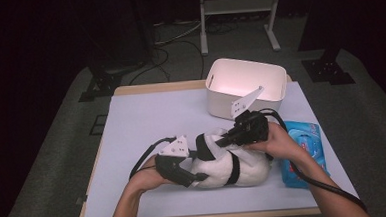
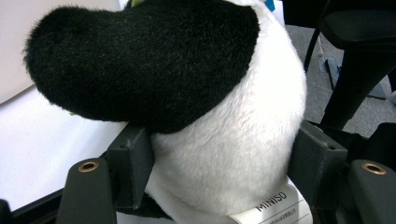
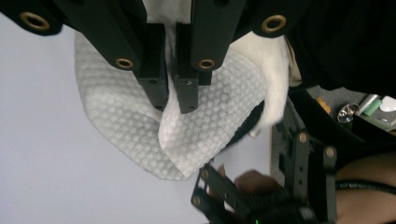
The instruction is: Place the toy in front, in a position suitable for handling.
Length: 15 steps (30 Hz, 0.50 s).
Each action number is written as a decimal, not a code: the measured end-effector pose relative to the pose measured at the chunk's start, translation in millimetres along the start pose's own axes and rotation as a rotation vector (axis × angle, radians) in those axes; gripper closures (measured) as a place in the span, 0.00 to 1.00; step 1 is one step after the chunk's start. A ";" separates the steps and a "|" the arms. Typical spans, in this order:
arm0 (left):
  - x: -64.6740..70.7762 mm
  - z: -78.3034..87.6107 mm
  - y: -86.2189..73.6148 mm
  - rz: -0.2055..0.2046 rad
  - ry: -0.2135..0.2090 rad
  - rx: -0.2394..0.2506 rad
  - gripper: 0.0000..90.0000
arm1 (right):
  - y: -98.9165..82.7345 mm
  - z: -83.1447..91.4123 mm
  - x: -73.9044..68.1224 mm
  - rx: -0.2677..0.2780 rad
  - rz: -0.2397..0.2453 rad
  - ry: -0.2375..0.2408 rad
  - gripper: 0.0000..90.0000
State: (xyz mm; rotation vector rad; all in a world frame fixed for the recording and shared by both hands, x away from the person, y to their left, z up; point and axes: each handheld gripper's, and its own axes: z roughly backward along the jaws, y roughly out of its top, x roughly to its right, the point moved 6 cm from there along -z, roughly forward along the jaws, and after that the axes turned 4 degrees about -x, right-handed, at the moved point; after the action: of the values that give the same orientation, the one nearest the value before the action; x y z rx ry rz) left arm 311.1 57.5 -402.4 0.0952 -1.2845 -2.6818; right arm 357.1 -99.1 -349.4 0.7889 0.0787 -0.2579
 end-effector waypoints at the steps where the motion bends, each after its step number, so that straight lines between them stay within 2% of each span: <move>1: 0.4 -0.4 0.9 -0.003 -0.001 0.002 0.34 | 2.2 -0.8 0.4 0.001 0.007 -0.002 0.95; 5: 1.4 -0.6 1.7 -0.002 -0.001 0.001 0.34 | 11.2 -5.6 0.9 0.002 0.014 -0.001 0.95; 10: 1.6 -0.6 1.6 0.003 -0.002 -0.001 0.34 | 18.2 -11.4 5.5 0.010 -0.004 0.001 0.95; 15: 0.6 -0.7 0.3 0.005 -0.009 0.008 0.34 | 19.2 -13.2 6.0 0.004 -0.003 0.002 0.95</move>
State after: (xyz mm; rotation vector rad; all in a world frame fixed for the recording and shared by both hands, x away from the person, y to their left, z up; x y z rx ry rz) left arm 310.6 56.7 -402.6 0.0808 -1.2970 -2.6758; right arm 368.2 -78.0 -346.5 0.7929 0.0817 -0.2601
